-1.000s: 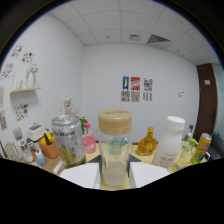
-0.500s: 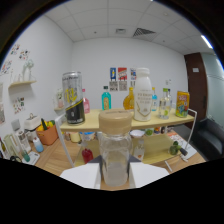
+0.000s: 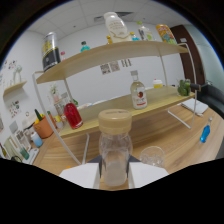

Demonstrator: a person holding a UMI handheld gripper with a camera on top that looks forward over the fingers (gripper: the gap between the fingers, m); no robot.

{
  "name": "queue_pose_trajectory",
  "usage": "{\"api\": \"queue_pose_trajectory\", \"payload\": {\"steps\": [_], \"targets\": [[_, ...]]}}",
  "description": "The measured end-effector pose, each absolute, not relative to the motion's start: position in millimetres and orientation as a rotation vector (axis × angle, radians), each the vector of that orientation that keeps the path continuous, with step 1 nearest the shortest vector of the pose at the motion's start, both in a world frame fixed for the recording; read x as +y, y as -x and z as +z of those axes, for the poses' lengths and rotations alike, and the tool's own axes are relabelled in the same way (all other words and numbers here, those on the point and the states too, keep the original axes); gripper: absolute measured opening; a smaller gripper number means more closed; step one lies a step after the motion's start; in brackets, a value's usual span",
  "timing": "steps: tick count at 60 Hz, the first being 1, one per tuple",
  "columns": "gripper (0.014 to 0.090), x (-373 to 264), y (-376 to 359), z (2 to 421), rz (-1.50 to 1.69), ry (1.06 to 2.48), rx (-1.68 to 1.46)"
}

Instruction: Make me a cup of Mount Fuji.

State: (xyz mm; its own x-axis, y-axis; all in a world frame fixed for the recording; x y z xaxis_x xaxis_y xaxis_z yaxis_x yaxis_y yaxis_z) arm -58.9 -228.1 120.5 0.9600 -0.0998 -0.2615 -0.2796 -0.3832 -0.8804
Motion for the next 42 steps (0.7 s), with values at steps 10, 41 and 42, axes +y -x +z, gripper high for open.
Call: {"api": "queue_pose_trajectory", "payload": {"steps": [10,41,42], "targets": [[0.0375,-221,71,116,0.558,1.900,0.567],[0.0369,-203,85,130,1.450,1.443,1.319],[0.0371,-203,84,130,1.467,1.430,1.336]]}}
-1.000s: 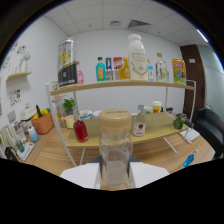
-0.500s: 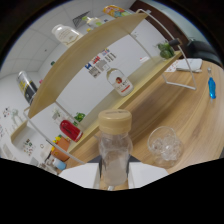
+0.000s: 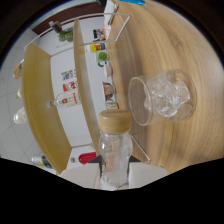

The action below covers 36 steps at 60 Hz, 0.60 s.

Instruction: Make me a cup of Mount Fuji.

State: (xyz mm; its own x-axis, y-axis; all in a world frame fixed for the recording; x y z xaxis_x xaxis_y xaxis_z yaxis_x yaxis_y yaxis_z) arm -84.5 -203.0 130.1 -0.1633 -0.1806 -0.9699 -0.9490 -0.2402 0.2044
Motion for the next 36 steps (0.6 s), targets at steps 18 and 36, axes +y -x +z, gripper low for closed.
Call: {"api": "queue_pose_trajectory", "payload": {"steps": [18,36], "targets": [[0.0374,-204,85,133,1.444,1.455,1.311],[0.0376,-208,74,176,0.626,1.729,0.573]]}}
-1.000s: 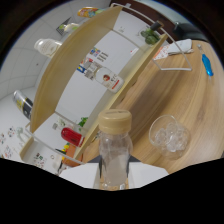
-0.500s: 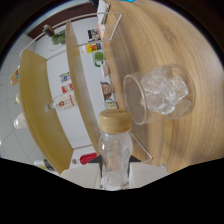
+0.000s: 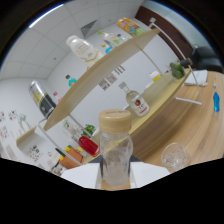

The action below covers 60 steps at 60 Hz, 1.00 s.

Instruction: Make me a cup of Mount Fuji.

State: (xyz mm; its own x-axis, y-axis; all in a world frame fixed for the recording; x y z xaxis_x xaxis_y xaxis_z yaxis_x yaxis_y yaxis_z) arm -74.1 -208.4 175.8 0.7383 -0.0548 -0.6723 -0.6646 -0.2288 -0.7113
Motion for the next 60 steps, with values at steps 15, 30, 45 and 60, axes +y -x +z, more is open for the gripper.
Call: {"api": "queue_pose_trajectory", "payload": {"steps": [15,30,45,60], "targets": [[0.0373,-199,87,127,0.151,1.868,0.161],[0.0372,-195,87,58,0.039,2.043,0.113],[0.0388,-197,85,37,0.015,2.112,0.072],[0.0412,-210,87,39,0.015,2.088,0.027]]}}
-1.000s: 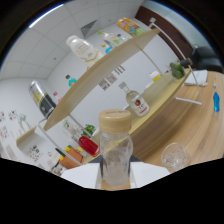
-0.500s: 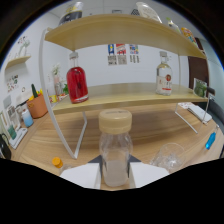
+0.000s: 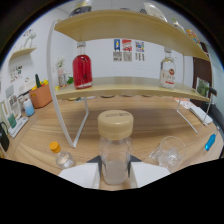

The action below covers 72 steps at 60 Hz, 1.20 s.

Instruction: Make me a cup of Mount Fuji.

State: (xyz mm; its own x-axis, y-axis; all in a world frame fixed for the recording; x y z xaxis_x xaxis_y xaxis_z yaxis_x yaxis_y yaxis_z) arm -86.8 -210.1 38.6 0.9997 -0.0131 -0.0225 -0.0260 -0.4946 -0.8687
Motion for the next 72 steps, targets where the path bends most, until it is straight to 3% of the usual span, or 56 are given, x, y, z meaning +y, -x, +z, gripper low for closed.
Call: {"api": "queue_pose_trajectory", "payload": {"steps": [7,13,18,21,38,54,72], "targets": [[0.0431,-216,90,37,0.025,2.089,0.003],[0.0544,-222,89,35,0.028,2.106,0.000],[0.0781,-229,90,40,0.048,2.113,-0.005],[0.0860,-235,89,47,0.045,2.111,-0.003],[0.0862,-292,73,125,0.012,2.042,-0.048],[0.0864,-322,14,187,-0.037,2.013,0.018],[0.0858,-261,-26,366,-0.043,1.815,0.101]]}}
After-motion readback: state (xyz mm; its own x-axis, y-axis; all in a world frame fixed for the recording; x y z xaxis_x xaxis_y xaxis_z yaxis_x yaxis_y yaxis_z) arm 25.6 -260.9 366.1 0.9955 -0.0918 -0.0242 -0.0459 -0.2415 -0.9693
